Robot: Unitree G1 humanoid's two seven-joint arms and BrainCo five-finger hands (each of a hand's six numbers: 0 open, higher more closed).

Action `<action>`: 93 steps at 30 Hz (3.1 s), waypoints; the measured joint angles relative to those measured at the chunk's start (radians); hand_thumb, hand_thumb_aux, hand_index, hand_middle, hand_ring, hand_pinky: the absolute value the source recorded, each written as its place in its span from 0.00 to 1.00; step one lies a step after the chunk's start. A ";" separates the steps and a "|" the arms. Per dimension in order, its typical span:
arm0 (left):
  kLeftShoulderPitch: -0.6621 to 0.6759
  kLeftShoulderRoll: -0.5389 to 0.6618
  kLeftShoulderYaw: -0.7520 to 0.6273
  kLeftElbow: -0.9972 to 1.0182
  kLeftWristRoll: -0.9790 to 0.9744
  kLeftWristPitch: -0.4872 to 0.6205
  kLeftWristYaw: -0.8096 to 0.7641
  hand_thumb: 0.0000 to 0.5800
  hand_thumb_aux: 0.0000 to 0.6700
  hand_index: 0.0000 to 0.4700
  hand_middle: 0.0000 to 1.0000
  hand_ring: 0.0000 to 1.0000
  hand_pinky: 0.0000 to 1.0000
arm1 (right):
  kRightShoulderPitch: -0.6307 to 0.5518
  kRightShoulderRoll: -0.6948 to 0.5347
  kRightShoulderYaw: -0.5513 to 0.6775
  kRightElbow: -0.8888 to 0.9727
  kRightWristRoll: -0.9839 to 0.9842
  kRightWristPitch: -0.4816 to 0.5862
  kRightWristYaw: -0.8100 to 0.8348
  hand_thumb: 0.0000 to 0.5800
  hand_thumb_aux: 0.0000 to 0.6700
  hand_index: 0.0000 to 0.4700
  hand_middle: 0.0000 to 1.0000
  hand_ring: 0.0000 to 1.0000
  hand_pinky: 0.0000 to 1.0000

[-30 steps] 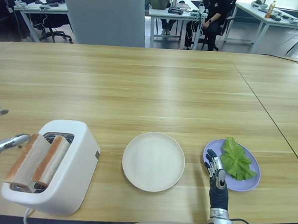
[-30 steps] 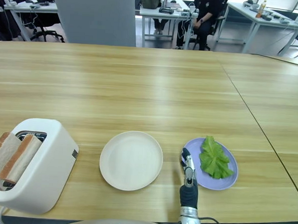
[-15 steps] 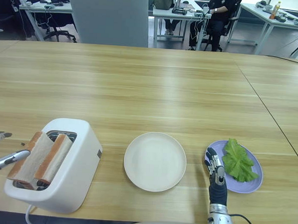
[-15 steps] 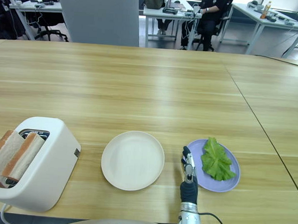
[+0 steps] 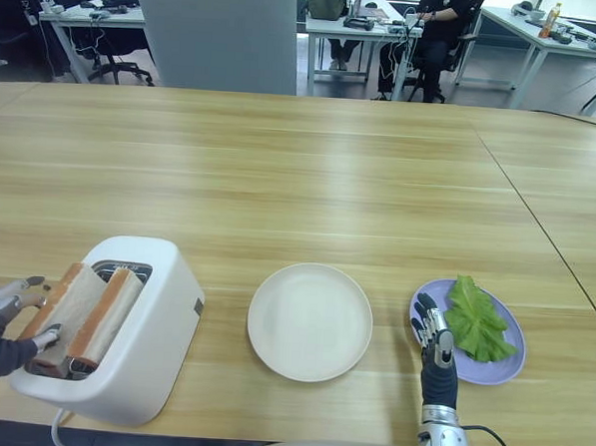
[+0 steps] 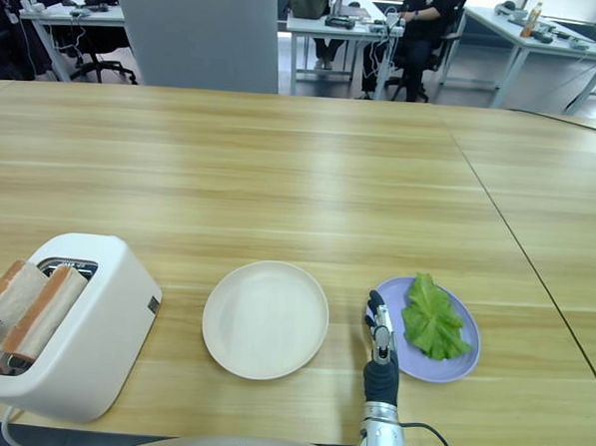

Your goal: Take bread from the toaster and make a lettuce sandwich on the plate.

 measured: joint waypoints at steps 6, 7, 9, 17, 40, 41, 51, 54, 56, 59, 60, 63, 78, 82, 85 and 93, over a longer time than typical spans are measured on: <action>-0.052 -0.007 -0.007 0.003 -0.013 0.033 0.000 1.00 1.00 0.98 0.00 0.00 0.00 | -0.001 0.001 0.001 0.009 0.000 0.002 0.002 0.00 0.00 0.00 0.00 0.00 0.00; -0.069 -0.007 -0.006 0.003 -0.021 0.043 0.003 1.00 1.00 0.98 0.00 0.00 0.00 | -0.001 0.001 0.001 0.011 0.000 0.002 0.002 0.00 0.00 0.00 0.00 0.00 0.00; -0.112 -0.007 -0.003 -0.001 -0.040 0.064 0.011 1.00 1.00 0.98 0.00 0.00 0.00 | -0.002 0.001 0.003 0.011 -0.001 0.002 0.003 0.00 0.00 0.00 0.00 0.00 0.00; -0.272 -0.006 0.048 -0.034 -0.080 0.152 0.079 1.00 1.00 0.98 0.00 0.00 0.00 | -0.011 0.000 0.008 0.027 -0.004 0.008 0.007 0.00 0.00 0.00 0.00 0.00 0.00; -0.783 0.008 -0.194 -0.118 -0.317 0.432 0.196 1.00 1.00 0.98 0.00 0.00 0.00 | -0.077 -0.008 0.013 0.024 -0.015 0.033 0.021 0.00 0.00 0.00 0.00 0.00 0.00; -0.810 -0.003 -0.226 -0.119 -0.352 0.467 0.191 1.00 1.00 0.98 0.00 0.00 0.00 | -0.083 -0.009 0.013 0.024 -0.015 0.036 0.021 0.00 0.00 0.00 0.00 0.00 0.00; -1.005 -0.136 -0.563 -0.050 -0.648 0.701 0.162 1.00 1.00 0.98 0.00 0.00 0.00 | -0.120 -0.060 -0.062 -0.071 -0.090 0.054 -0.002 0.00 0.00 0.00 0.00 0.00 0.00; -1.004 -0.190 -0.693 0.047 -0.684 0.707 0.138 1.00 1.00 0.98 0.00 0.00 0.00 | -0.135 -0.101 -0.107 -0.121 -0.131 0.094 -0.001 0.00 0.00 0.00 0.00 0.00 0.00; -1.002 -0.218 -0.777 0.136 -0.697 0.690 0.110 1.00 1.00 0.98 0.00 0.00 0.00 | -0.142 -0.132 -0.135 -0.137 -0.160 0.131 0.006 0.00 0.00 0.00 0.00 0.00 0.00; -0.998 -0.241 -0.875 0.224 -0.703 0.665 0.082 1.00 1.00 0.98 0.00 0.00 0.00 | -0.156 -0.180 -0.172 -0.141 -0.181 0.172 0.026 0.00 0.00 0.00 0.00 0.00 0.00; -0.998 -0.244 -0.912 0.256 -0.698 0.647 0.072 1.00 1.00 0.98 0.00 0.00 0.00 | -0.165 -0.202 -0.189 -0.144 -0.189 0.183 0.036 0.00 0.00 0.00 0.00 0.00 0.00; -0.977 -0.237 -1.039 0.355 -0.666 0.594 0.029 1.00 1.00 0.98 0.00 0.00 0.00 | -0.172 -0.282 -0.252 -0.168 -0.213 0.200 0.062 0.00 0.00 0.00 0.00 0.00 0.00; -0.953 -0.161 -1.194 0.455 -0.480 0.463 0.050 1.00 1.00 0.98 0.02 0.02 0.02 | -0.186 -0.547 -0.428 -0.039 -0.408 0.048 0.017 0.00 0.00 0.00 0.00 0.00 0.00; -0.941 -0.126 -1.203 0.414 -0.426 0.460 0.076 1.00 1.00 0.98 0.02 0.02 0.02 | -0.206 -0.558 -0.400 0.000 -0.452 0.008 0.006 0.00 0.00 0.00 0.00 0.00 0.00; -0.942 -0.107 -1.206 0.385 -0.391 0.460 0.088 1.00 1.00 0.98 0.02 0.02 0.02 | -0.215 -0.559 -0.400 0.017 -0.454 -0.012 -0.003 0.00 0.00 0.00 0.00 0.00 0.00; -0.969 -0.111 -1.241 0.423 -0.296 0.443 0.124 1.00 1.00 0.98 0.02 0.02 0.02 | -0.242 -0.608 -0.401 0.106 -0.503 -0.049 -0.039 0.00 0.00 0.00 0.00 0.00 0.00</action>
